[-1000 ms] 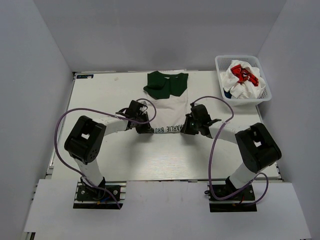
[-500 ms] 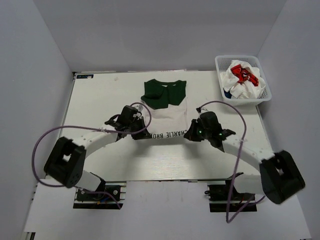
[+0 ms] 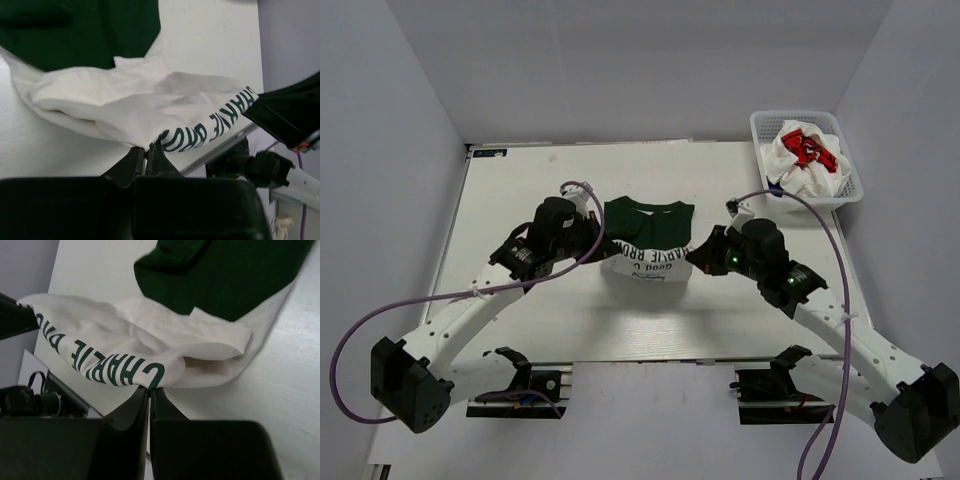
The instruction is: Fold and stack the t-shirts
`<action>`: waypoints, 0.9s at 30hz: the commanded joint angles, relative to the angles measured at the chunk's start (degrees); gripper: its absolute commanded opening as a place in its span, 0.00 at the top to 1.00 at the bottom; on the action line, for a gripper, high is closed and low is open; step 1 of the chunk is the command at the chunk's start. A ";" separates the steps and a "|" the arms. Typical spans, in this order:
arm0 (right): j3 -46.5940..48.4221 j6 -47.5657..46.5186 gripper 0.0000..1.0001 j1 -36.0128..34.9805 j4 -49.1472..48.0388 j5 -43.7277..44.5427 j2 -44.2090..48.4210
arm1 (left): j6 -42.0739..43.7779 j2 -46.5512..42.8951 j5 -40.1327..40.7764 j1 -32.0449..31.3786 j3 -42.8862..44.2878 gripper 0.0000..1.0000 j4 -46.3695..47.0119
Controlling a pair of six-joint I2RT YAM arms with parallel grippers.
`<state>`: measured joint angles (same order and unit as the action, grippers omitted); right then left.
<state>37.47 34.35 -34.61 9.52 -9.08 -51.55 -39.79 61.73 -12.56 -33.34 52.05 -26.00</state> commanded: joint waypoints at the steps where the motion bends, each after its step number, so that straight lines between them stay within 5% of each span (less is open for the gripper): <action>1: 7.34 0.37 1.00 0.33 -1.18 5.28 -3.10 | -0.20 3.03 6.73 -0.14 6.19 1.00 -1.24; 15: 24.75 -0.77 1.00 5.51 -0.29 15.67 -25.26 | 2.96 31.57 21.43 3.98 32.31 1.00 -7.30; 22: 34.32 -2.27 1.00 9.56 1.29 12.52 -40.81 | 3.66 44.16 21.96 8.64 40.93 1.00 -9.16; 27: 40.74 -3.41 1.00 12.10 2.86 10.32 -51.78 | 9.63 52.85 17.05 9.88 45.94 1.00 -1.79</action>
<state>74.08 32.51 -24.73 10.63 1.61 -99.72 -34.65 113.30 5.17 -24.86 94.17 -31.48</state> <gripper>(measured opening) 0.014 0.028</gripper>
